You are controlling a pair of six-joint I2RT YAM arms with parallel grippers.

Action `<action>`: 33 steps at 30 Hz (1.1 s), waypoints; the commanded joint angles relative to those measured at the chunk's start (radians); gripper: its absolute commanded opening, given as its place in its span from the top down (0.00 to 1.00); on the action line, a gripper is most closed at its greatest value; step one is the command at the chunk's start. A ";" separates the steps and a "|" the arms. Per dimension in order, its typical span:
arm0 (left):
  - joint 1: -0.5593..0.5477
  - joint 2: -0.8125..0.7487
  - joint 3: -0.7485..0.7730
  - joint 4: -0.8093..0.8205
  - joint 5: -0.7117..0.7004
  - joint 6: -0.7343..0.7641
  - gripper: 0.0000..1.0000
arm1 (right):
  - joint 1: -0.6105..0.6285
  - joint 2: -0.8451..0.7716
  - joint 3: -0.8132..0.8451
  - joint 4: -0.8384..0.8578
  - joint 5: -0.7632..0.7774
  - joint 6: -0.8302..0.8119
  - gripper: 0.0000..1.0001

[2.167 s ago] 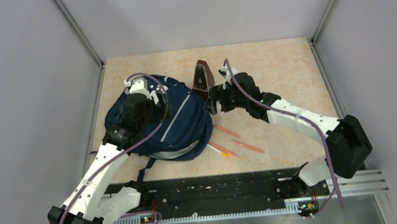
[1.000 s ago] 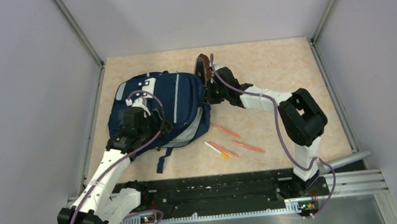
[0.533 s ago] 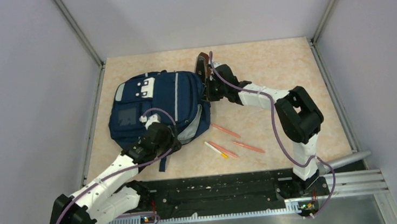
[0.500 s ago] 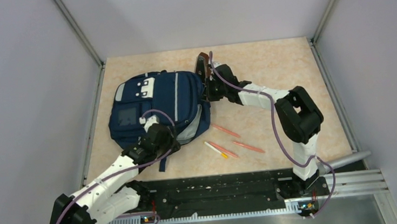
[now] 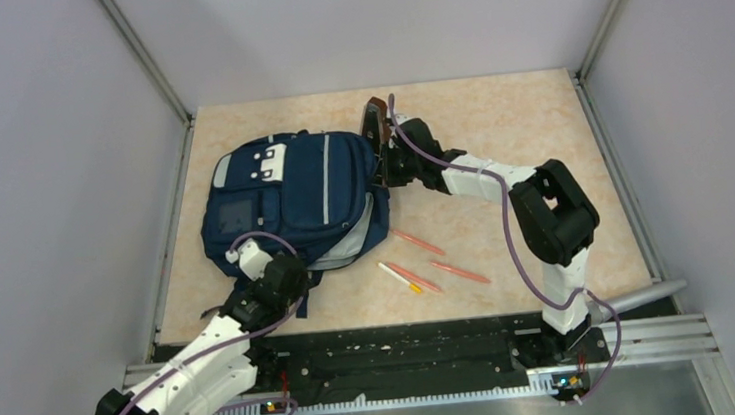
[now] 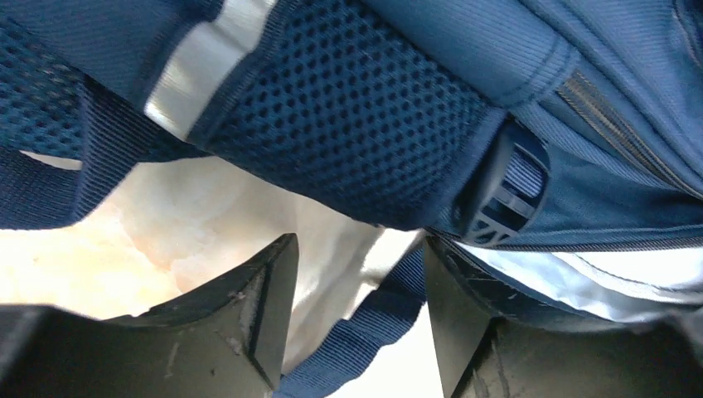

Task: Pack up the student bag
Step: Zip the student bag at the center of the board.

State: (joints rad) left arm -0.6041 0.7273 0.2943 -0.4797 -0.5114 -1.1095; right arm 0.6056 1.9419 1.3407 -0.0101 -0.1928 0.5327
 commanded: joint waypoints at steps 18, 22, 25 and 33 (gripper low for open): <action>0.134 0.013 -0.048 0.263 0.013 0.180 0.77 | -0.010 0.000 0.031 0.158 -0.032 0.041 1.00; 0.134 0.007 -0.053 0.277 0.030 0.196 0.96 | -0.010 0.000 0.028 0.153 -0.032 0.038 1.00; 0.133 0.007 -0.051 0.262 0.037 0.194 0.97 | -0.010 -0.004 0.025 0.154 -0.031 0.038 1.00; 0.133 -0.001 -0.037 0.126 -0.043 0.073 0.54 | -0.010 -0.017 0.023 0.153 -0.034 0.038 1.00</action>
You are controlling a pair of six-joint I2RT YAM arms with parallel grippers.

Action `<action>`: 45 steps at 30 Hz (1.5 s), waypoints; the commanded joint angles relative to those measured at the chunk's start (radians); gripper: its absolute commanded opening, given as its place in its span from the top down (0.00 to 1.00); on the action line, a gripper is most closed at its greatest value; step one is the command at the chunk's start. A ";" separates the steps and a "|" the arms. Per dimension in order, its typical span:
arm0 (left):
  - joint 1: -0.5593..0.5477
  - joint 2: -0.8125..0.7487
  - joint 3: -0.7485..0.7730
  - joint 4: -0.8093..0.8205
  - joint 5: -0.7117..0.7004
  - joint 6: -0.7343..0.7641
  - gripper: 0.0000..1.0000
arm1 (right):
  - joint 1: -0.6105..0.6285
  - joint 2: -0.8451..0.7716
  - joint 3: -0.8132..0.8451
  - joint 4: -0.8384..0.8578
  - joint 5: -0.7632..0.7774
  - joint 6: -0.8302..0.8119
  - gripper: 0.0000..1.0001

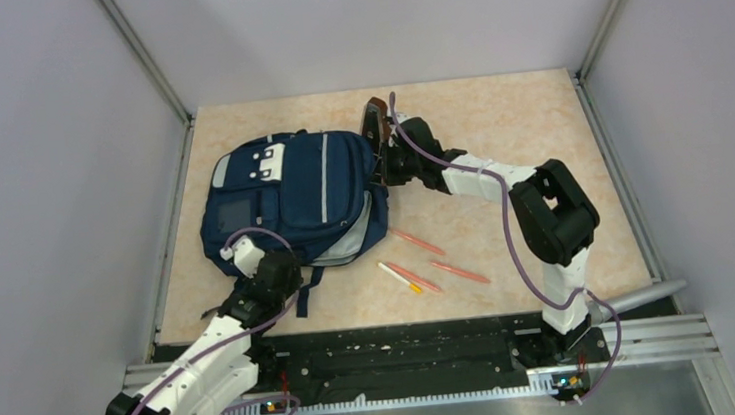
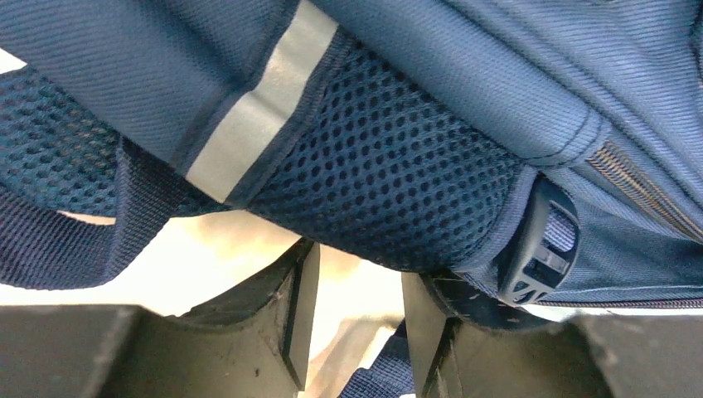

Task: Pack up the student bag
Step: Zip the student bag at the center of the board.

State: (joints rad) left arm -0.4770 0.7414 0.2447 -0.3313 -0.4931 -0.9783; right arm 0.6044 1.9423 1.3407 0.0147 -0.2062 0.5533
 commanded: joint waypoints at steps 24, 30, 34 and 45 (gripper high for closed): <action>0.007 0.065 0.062 0.218 -0.005 0.209 0.69 | -0.009 -0.020 0.008 0.146 -0.041 0.027 1.00; 0.007 0.096 0.073 0.232 0.024 0.230 1.00 | -0.009 -0.026 -0.006 0.151 -0.042 0.029 1.00; 0.007 0.092 0.087 0.224 0.105 0.275 1.00 | -0.009 -0.035 -0.020 0.155 -0.041 0.028 1.00; -0.043 0.078 0.091 0.303 0.349 0.359 1.00 | 0.007 -0.049 -0.050 0.174 -0.041 0.038 1.00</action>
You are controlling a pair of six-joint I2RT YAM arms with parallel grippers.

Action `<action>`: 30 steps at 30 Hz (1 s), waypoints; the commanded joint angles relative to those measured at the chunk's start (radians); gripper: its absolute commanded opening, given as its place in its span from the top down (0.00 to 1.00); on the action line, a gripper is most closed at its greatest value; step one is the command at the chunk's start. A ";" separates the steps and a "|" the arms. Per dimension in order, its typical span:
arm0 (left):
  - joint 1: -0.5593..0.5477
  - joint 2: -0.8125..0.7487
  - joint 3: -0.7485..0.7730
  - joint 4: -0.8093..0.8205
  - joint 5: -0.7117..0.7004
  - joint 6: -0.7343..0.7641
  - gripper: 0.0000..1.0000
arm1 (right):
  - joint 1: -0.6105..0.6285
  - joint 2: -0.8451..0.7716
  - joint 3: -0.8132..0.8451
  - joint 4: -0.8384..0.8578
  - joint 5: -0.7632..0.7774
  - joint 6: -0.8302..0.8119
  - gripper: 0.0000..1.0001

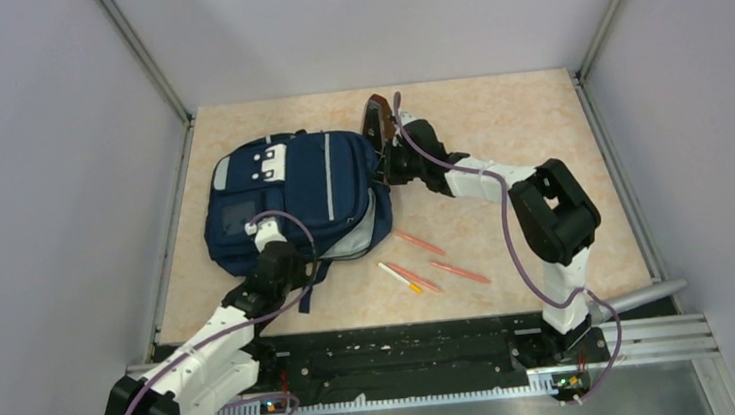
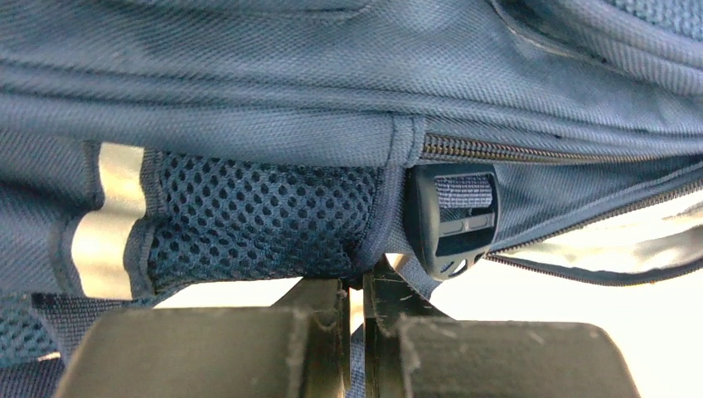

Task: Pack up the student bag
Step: Zip the student bag at the center of the board.

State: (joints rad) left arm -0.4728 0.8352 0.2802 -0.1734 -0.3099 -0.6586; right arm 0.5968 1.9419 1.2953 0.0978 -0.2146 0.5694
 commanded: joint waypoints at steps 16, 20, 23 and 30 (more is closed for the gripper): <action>-0.073 0.082 0.214 0.064 0.383 -0.095 1.00 | 0.090 -0.112 -0.107 0.190 0.145 0.067 1.00; -0.074 0.120 0.240 0.069 0.439 -0.136 1.00 | 0.115 -0.120 -0.109 0.196 0.183 0.057 1.00; -0.072 0.126 0.277 -0.022 0.377 -0.170 1.00 | 0.112 -0.144 -0.107 0.143 0.210 0.033 0.89; -0.073 0.065 0.286 -0.085 0.414 -0.170 0.84 | 0.113 -0.323 -0.232 0.067 0.297 -0.105 0.33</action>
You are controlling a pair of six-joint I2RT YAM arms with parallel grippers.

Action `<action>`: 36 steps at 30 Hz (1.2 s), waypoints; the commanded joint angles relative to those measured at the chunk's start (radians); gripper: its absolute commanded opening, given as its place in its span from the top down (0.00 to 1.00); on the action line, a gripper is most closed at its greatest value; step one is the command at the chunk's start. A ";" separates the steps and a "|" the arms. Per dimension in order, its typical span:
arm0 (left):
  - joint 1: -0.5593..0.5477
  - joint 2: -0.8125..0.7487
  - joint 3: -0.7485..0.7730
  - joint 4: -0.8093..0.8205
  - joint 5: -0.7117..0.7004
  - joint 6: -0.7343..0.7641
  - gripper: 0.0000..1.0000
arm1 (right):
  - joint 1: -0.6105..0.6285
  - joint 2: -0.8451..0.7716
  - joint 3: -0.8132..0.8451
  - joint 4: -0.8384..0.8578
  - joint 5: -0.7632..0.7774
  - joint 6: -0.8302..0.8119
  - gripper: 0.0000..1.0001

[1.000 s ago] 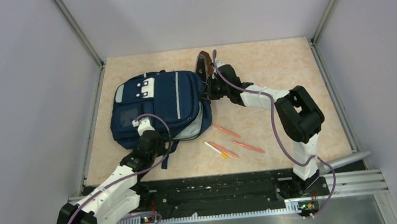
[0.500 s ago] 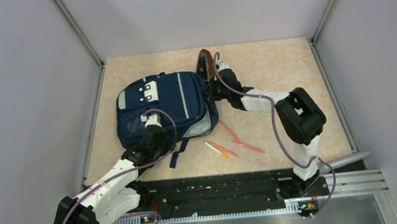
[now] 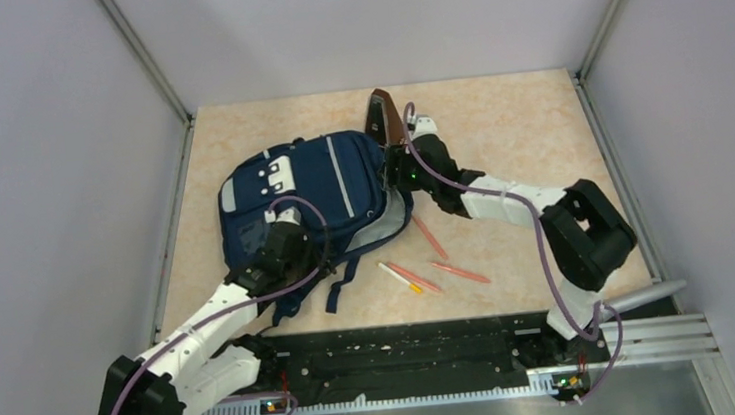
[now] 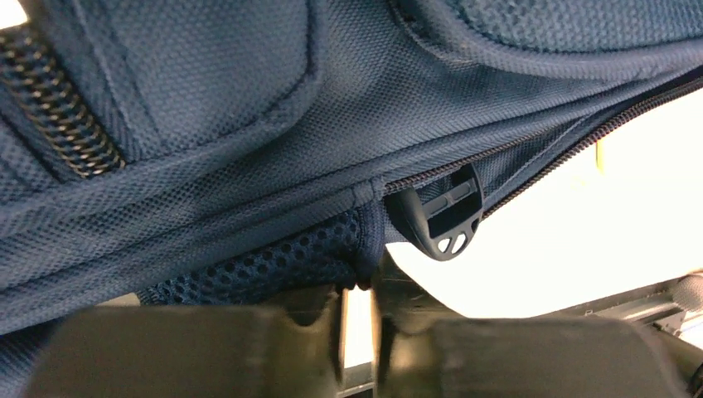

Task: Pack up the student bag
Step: Zip the student bag at the center of the board.

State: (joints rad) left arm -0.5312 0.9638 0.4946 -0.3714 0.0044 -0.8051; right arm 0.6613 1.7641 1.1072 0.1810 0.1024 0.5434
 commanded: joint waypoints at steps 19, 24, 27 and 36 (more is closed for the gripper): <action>0.024 -0.218 0.187 -0.194 -0.137 0.016 0.28 | 0.391 -0.426 -0.462 0.376 -0.098 -0.235 0.35; 0.025 -0.235 0.142 -0.135 -0.124 0.027 0.28 | 0.477 -0.237 -0.420 0.471 -0.078 -0.243 0.45; 0.026 -0.235 0.133 -0.160 -0.150 0.027 0.28 | 0.509 -0.127 -0.390 0.536 -0.058 -0.277 0.49; 0.029 -0.244 0.058 -0.163 -0.225 -0.074 0.27 | 0.526 0.052 -0.303 0.574 -0.011 -0.262 0.56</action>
State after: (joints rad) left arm -0.5095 0.7326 0.5892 -0.5510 -0.1631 -0.8234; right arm 1.1759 1.7805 0.7334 0.6525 0.0517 0.2897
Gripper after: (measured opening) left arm 0.722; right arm 0.442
